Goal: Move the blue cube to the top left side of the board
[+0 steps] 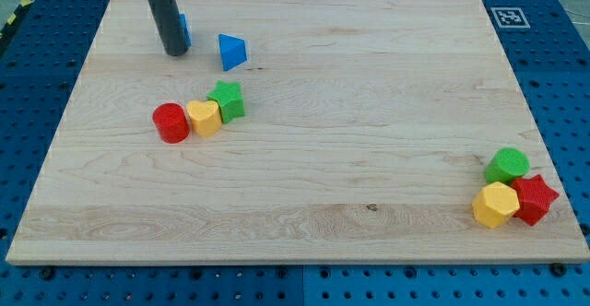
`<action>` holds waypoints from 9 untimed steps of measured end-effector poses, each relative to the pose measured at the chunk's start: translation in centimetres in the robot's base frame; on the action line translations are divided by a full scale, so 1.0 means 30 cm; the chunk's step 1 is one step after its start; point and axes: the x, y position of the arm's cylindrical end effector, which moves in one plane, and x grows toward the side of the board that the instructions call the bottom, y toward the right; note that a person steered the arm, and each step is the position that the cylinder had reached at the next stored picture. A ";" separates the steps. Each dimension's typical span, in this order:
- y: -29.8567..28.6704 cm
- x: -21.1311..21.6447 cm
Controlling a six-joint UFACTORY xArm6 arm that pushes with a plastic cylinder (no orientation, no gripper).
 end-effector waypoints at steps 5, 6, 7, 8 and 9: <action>-0.025 -0.119; -0.031 -0.119; -0.036 -0.128; -0.036 -0.121; -0.036 -0.054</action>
